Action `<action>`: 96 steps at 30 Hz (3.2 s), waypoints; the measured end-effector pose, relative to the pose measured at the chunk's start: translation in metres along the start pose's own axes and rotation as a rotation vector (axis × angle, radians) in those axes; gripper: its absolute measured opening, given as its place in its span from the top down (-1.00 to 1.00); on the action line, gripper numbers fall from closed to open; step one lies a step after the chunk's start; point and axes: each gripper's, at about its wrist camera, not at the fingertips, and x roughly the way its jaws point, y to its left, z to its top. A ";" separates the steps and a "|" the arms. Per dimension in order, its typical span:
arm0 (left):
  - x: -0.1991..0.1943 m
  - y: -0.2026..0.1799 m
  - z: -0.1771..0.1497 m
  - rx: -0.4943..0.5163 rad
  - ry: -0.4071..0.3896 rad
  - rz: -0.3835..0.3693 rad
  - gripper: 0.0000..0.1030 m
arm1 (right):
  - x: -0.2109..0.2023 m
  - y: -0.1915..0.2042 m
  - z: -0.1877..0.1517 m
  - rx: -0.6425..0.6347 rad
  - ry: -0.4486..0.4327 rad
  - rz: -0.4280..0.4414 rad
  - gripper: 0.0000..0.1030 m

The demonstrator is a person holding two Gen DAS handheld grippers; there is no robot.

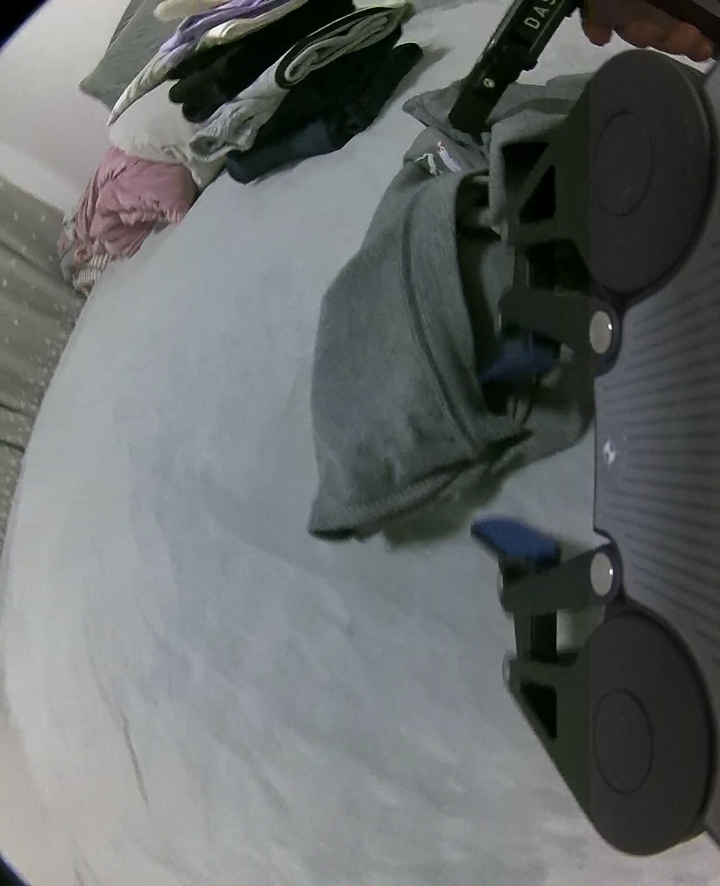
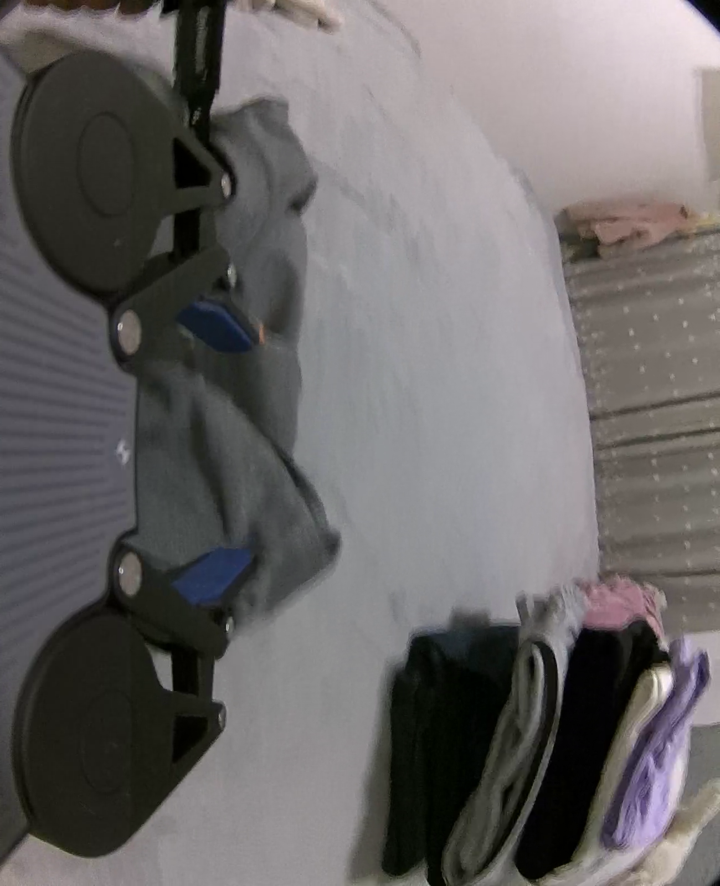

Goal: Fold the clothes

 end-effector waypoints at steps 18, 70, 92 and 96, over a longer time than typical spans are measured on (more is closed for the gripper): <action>-0.038 0.012 -0.029 -0.062 -0.014 -0.087 -0.18 | -0.073 -0.064 -0.034 0.079 0.059 0.373 0.63; 0.045 -0.187 0.014 0.234 -0.076 -0.137 0.07 | -0.075 -0.147 -0.047 0.422 0.108 0.390 -0.60; -0.021 -0.095 -0.055 0.206 0.098 0.108 -0.69 | -0.011 -0.111 -0.051 0.271 0.189 0.300 -0.91; -0.024 -0.090 -0.066 0.202 0.118 0.095 -0.71 | -0.009 -0.097 -0.055 0.185 0.160 0.261 -0.88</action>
